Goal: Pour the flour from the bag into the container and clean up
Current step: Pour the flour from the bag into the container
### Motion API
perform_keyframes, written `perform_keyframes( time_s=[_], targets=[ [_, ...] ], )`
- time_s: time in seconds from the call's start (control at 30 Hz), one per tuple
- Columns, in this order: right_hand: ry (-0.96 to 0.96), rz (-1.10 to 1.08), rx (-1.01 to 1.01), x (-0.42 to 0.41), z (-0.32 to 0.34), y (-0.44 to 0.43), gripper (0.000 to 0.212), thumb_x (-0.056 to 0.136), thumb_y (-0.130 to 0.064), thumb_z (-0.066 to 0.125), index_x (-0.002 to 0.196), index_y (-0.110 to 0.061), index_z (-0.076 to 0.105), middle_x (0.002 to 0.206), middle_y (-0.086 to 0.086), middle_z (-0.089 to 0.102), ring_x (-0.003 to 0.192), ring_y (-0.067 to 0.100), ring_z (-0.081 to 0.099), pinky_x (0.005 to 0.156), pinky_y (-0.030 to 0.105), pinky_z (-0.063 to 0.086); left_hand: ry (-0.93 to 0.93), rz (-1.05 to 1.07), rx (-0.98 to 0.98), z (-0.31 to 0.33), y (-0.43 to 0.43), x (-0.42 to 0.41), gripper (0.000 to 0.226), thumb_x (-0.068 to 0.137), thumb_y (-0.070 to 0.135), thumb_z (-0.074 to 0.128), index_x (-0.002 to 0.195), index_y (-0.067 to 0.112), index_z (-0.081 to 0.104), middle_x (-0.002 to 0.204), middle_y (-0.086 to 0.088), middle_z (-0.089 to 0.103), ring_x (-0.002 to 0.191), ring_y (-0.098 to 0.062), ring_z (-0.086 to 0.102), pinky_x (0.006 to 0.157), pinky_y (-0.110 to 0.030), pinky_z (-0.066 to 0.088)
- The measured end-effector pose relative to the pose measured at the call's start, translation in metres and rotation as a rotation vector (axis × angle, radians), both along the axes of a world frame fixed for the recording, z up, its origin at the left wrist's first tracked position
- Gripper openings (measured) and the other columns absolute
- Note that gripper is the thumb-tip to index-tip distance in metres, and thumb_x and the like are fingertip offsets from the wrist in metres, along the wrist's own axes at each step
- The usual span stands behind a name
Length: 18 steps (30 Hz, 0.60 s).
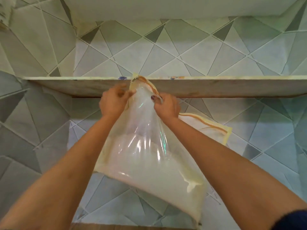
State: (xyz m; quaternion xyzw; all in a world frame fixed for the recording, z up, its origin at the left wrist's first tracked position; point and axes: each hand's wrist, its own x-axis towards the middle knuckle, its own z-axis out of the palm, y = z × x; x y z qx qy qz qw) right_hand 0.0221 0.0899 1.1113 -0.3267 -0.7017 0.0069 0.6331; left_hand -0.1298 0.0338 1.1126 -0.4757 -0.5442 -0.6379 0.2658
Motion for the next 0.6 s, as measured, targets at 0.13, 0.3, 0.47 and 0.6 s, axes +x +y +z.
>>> perform_keyframes(
  time_s=[0.13,0.3,0.47,0.6],
  targets=[
    [0.049,-0.024,-0.008,0.004,0.019,0.004,0.028,0.088,-0.029,0.053,0.094,-0.006,0.068,0.098,0.019,0.067,0.095,0.038,0.060,0.073,0.034,0.042,-0.326,0.258,0.005,-0.071,-0.016,-0.048,0.061,0.091,0.062,0.033,0.130,0.019,0.051,0.134,-0.016,0.053,0.128,-0.035,0.040,0.107,-0.053,0.024],
    [0.144,-0.018,0.003,0.015,0.028,0.005,0.027,0.087,-0.028,0.054,0.098,-0.008,0.068,0.101,0.015,0.068,0.094,0.034,0.061,0.072,0.033,0.045,-0.991,-0.415,0.081,-0.123,0.001,-0.062,0.074,0.086,0.068,0.034,0.135,0.015,0.043,0.136,-0.008,0.051,0.124,-0.029,0.048,0.108,-0.047,0.037],
    [0.181,-0.043,-0.006,0.021,0.024,0.007,0.029,0.088,-0.030,0.053,0.100,-0.007,0.067,0.102,0.016,0.067,0.096,0.034,0.060,0.074,0.034,0.045,-1.123,-0.812,0.323,-0.121,0.006,-0.015,0.040,0.097,0.041,0.043,0.109,0.006,0.059,0.092,-0.007,0.064,0.081,-0.019,0.062,0.078,-0.037,0.054],
    [0.313,-0.025,-0.026,0.051,0.022,0.014,0.029,0.090,-0.030,0.053,0.100,-0.007,0.067,0.103,0.017,0.068,0.099,0.036,0.060,0.077,0.037,0.046,-0.955,-0.684,0.457,-0.082,0.010,0.009,0.032,0.099,0.025,0.044,0.070,0.015,0.055,0.072,-0.001,0.056,0.062,-0.010,0.054,0.057,-0.019,0.050]
  ],
)
